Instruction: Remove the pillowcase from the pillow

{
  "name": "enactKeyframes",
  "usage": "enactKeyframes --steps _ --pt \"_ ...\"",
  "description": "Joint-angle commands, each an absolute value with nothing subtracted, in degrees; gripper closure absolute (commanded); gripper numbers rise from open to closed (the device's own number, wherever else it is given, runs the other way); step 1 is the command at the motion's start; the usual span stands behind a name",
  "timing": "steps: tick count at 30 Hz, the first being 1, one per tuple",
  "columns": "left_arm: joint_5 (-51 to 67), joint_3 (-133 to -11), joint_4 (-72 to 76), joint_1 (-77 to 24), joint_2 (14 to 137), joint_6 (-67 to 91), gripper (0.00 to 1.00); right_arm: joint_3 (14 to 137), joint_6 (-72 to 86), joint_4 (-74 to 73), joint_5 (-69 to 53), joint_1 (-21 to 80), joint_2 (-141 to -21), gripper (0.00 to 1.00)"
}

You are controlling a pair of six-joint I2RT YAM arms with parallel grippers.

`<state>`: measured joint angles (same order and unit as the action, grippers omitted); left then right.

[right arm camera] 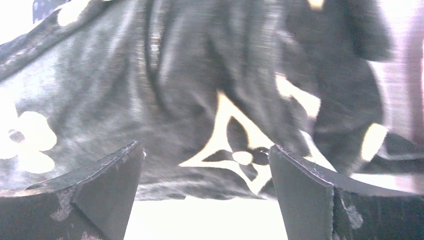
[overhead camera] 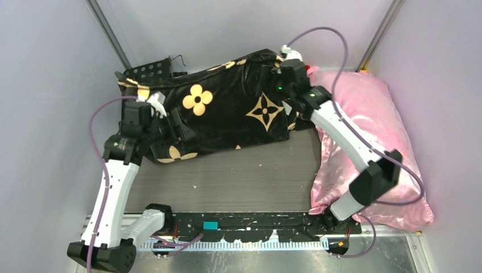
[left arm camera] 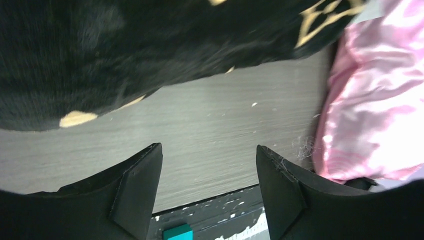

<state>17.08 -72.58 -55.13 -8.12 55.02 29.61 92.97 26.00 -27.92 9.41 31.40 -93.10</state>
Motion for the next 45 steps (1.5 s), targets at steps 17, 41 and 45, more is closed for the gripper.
enactKeyframes --steps 17,41,45 --pt "19.61 -60.07 -49.19 -8.01 50.35 28.23 0.30 67.11 21.17 -12.28 -5.10 17.47 -85.84 0.21" --pt "19.24 -65.83 -54.22 -8.00 51.03 27.69 0.32 78.73 29.54 -18.71 -13.28 39.05 -79.48 0.98" --pt "19.52 -67.21 -55.14 -8.00 50.27 28.22 0.32 80.25 32.10 -20.80 -11.61 39.12 -76.37 0.97"
